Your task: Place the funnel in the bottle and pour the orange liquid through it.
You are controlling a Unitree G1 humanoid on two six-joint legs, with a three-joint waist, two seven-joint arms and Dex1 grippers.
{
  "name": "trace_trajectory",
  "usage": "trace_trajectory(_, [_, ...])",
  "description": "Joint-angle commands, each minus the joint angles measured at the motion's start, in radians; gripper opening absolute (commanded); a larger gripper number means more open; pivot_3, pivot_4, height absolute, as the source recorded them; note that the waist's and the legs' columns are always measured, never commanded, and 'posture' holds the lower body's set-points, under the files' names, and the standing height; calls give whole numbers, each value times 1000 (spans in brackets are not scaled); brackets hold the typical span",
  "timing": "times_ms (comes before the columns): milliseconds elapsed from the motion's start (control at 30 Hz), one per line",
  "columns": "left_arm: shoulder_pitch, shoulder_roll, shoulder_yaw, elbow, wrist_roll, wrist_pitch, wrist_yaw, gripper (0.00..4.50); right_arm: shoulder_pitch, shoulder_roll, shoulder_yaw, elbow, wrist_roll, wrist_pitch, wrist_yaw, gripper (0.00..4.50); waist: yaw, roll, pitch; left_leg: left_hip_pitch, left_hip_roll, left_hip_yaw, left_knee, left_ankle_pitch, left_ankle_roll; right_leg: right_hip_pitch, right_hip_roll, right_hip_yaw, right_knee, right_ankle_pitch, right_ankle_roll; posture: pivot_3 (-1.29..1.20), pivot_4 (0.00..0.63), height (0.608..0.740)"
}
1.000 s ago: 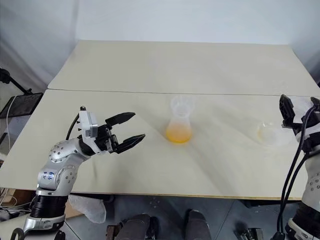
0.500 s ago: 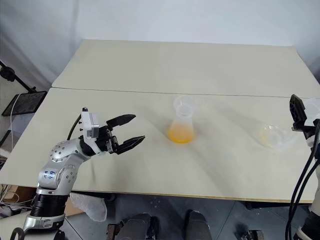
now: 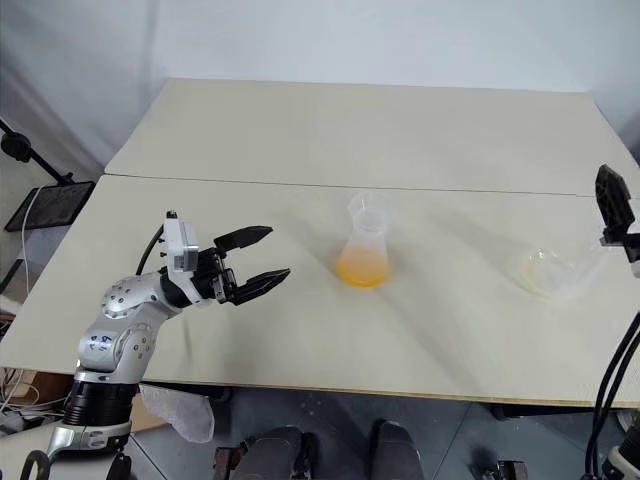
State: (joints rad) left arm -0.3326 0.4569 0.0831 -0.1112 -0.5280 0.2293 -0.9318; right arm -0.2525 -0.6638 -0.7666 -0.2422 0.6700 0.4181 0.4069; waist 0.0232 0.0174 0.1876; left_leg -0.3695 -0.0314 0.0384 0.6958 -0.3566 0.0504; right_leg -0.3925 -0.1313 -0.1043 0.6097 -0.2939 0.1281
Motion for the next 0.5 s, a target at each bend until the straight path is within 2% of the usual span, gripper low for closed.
trace_trajectory(33, [23, 28, 30, -46, -47, 28, -20, 4500, -59, -80, 60, -113, 45, 1, 51, 4490, -5, 1, 0, 0, 0, 0, 0, 0, 0, 0, 0, 0, 0, 0, 0, 0, 150, 740])
trace_trajectory(133, [44, 53, 44, -51, -47, 26, -32, 4500, -94, -139, 188, -226, 150, 91, 133, 4490, -11, 1, 0, 0, 2, 0, 0, 0, 0, 0, 0, 0, 0, 0, 0, 0, 150, 740])
trace_trajectory(233, [61, 84, 60, -45, -42, 22, -50, 4500, -56, -182, 270, -296, 189, 129, 223, 4490, -8, -1, 0, 0, 4, -3, 0, 0, -1, 1, -1, 1, -1, 0, -1, 0, 150, 740])
trace_trajectory(367, [102, 153, 100, -28, -51, 24, -105, 4500, 135, -195, 319, -321, 96, 41, 391, 4490, 9, -3, 1, -2, 1, -5, 0, -1, 0, 2, -1, 0, -4, 0, 0, 0, 150, 740])
trace_trajectory(433, [120, 180, 118, -19, -49, 16, -127, 4500, 214, -188, 308, -312, 79, 13, 447, 4490, 10, -2, 1, -2, -1, -4, 0, -2, 2, 1, -3, 0, -4, 0, 0, 0, 150, 740])
trace_trajectory(500, [156, 204, 145, -19, -58, 15, -156, 4500, 332, -153, 275, -274, 55, -94, 582, 4490, 8, -4, 1, -2, -2, -4, 0, -2, 3, 3, -3, 0, -6, 1, 2, 0, 150, 740])
